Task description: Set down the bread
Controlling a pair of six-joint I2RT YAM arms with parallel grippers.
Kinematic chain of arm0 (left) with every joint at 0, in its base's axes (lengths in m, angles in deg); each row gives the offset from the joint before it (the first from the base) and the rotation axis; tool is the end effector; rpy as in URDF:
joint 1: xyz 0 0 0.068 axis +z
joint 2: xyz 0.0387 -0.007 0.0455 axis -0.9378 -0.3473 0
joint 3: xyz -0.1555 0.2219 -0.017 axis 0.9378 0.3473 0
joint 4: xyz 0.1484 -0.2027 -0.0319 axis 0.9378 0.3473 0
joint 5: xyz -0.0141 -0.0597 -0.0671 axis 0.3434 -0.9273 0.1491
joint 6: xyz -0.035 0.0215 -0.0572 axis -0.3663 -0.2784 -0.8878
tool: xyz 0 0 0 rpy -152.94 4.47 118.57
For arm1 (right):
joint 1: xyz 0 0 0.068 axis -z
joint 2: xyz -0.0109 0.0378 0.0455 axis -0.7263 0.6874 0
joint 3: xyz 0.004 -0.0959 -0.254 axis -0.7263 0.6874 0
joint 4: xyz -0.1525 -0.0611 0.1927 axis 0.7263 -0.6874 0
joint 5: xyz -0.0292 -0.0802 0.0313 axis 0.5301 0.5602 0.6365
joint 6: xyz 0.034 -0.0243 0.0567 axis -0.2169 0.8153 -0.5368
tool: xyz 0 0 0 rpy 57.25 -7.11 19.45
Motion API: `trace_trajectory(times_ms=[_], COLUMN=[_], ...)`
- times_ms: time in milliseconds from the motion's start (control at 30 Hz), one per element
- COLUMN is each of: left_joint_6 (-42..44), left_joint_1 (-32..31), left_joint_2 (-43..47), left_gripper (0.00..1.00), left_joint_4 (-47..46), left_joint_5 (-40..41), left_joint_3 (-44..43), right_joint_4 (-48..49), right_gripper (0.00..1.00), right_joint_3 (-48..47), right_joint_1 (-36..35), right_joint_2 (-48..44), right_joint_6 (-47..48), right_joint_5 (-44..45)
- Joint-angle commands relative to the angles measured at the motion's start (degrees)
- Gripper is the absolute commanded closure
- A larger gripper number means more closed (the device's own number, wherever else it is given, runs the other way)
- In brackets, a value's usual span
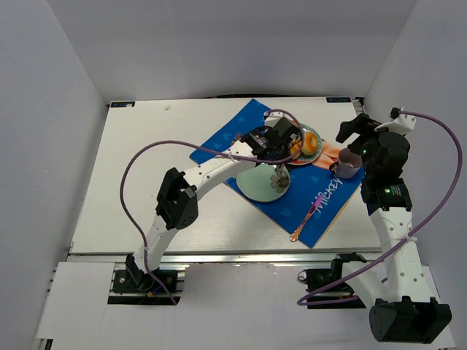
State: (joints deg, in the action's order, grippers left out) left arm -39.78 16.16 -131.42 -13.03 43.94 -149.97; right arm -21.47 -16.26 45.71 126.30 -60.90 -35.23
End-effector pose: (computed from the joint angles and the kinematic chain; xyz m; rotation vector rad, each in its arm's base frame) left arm 0.3132 -0.3940 0.2695 -0.0422 2.4354 -0.4543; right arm 0.2177 -0.0075 0.3874 0.4130 1.5524 0.1380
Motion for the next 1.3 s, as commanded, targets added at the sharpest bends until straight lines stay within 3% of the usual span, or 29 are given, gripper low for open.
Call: trace_trajectory(times_ms=[0,533,700,933,1033,1200,1267], left_joint_6=[1.0,3.5,4.7,13.4,16.2,18.2,19.7], left_joint_1=[-0.4,-0.4,-0.4,-4.2,-7.1,-7.8,-8.3], left_joint_2=[7.7,11.6,15.0,22.0,29.4,45.1,50.4], left_gripper=[0.82,0.90,0.98,1.00,1.00,1.00,1.00], left_joint_4=[0.8,1.6,2.1,7.5,4.5,-14.0,-17.8], left_joint_5=[3.4,6.2,6.0,8.4,11.0,9.1,9.1], left_joint_3=[1.5,4.0,6.2,9.5,19.5,46.4,51.3], right_joint_4=[3.5,4.0,4.3,3.8,2.2,0.2,-0.4], right_gripper=[0.11,0.11,0.11,0.11,0.11,0.11,0.11], right_joint_3=[0.0,0.6,0.8,0.6,-0.9,-6.7,-8.7], right_joint_1=[0.0,0.0,0.1,0.0,0.1,0.0,0.1], right_joint_2=[0.0,0.1,0.1,-0.7,-1.4,-3.0,-3.7], right_joint_6=[0.6,0.1,0.4,4.0,5.9,6.9,6.9], right_joint_5=[-1.2,-3.4,-4.4,-2.3,-1.1,-2.6,-3.7])
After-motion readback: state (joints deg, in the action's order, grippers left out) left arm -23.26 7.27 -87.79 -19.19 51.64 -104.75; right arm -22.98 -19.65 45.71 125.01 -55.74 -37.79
